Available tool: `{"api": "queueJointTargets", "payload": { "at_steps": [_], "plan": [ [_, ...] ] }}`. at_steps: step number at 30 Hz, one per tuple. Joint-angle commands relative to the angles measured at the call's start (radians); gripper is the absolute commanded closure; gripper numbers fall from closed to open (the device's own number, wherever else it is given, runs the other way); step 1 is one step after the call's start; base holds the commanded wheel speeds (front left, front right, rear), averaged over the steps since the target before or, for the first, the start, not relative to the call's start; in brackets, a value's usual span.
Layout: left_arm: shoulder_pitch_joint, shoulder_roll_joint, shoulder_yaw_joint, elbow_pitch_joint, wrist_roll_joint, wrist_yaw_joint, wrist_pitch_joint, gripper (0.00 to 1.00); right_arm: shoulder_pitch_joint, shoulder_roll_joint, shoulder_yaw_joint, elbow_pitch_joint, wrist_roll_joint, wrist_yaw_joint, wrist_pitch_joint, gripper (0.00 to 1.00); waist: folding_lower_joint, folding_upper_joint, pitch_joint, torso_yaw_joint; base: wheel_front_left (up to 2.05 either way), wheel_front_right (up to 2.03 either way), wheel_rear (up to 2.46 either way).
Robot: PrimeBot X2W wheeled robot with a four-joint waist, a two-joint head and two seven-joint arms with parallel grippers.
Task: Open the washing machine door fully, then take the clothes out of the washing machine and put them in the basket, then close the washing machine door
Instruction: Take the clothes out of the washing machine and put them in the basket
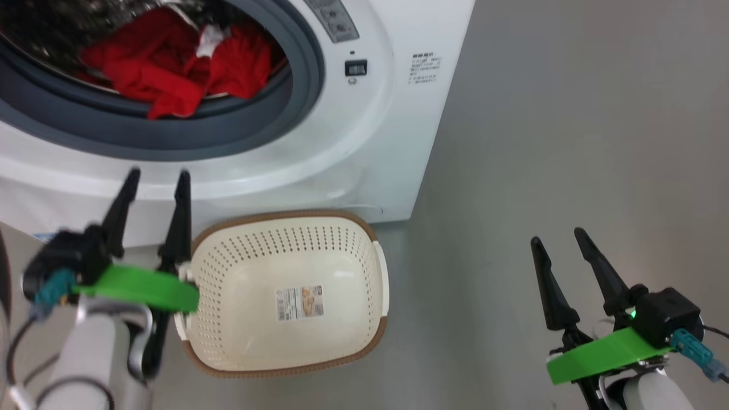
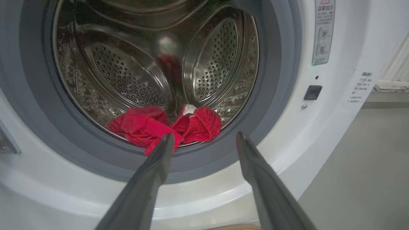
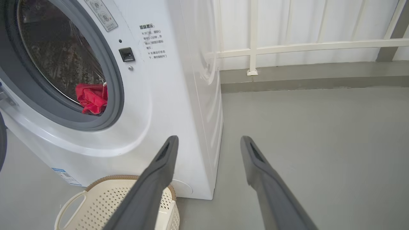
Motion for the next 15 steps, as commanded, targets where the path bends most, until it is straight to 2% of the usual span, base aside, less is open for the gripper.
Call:
{"api": "queueJointTargets", "payload": {
  "at_steps": [1,6,15],
  "plan": [
    [-0.084,0.027,0.025,0.035,0.024,0.005,-0.005,0.00,-0.040,-0.001,0.028,-0.028,-0.015,0.005,-0.009,0.00,0.0000,0.0000,0.075,-0.011,0.00,0.00,0.00],
    [-0.262,0.035,0.003,0.214,0.072,0.035,-0.004,0.00,-0.087,0.001,0.048,-0.030,-0.002,0.005,-0.009,0.00,0.0000,0.0000,0.139,-0.021,0.00,0.00,0.00],
    [-0.514,0.050,-0.038,0.461,0.117,0.063,0.016,0.00,-0.139,0.001,0.074,-0.035,0.026,0.005,-0.009,0.00,0.0000,0.0000,0.207,-0.039,0.00,0.00,0.00]
  ]
}}
